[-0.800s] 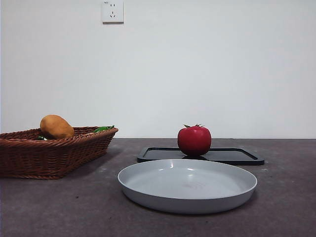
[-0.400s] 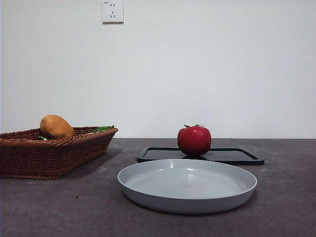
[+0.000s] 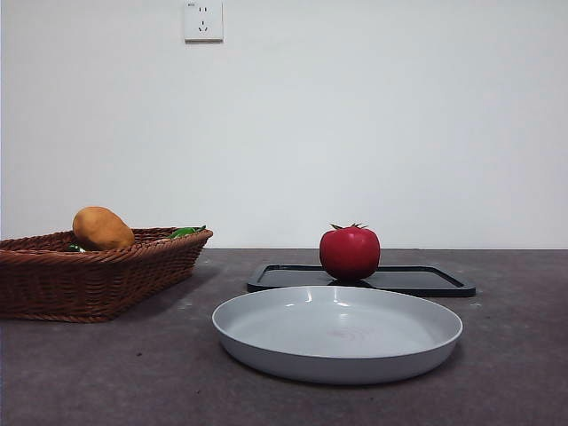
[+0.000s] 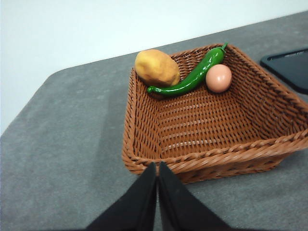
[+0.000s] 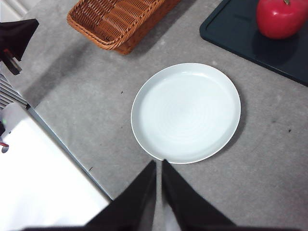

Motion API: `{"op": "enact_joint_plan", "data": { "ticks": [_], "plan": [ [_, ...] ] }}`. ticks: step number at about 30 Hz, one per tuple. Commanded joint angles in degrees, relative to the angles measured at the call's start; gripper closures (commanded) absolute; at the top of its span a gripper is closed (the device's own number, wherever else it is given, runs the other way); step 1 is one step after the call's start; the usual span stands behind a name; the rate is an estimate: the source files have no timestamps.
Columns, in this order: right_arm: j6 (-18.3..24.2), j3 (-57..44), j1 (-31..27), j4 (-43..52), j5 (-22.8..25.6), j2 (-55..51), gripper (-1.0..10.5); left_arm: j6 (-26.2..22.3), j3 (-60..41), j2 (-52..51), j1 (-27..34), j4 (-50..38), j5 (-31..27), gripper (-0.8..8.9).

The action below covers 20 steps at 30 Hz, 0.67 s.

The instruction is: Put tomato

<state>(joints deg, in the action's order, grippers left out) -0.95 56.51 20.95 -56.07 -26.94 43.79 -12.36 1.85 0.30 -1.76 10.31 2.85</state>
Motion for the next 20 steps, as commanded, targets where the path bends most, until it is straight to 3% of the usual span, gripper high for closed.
{"op": "enact_joint_plan", "data": {
  "ticks": [1,20],
  "plan": [
    [-0.5,0.4,0.3,0.6,-0.1,0.3,9.4,1.7,-1.2,-0.1,0.0,0.4,-0.1,8.06],
    [-0.1,0.5,-0.2,1.5,-0.1,-0.9,9.4,1.7,-1.2,-0.1,0.0,0.4,-0.1,8.06]
  ]
}}
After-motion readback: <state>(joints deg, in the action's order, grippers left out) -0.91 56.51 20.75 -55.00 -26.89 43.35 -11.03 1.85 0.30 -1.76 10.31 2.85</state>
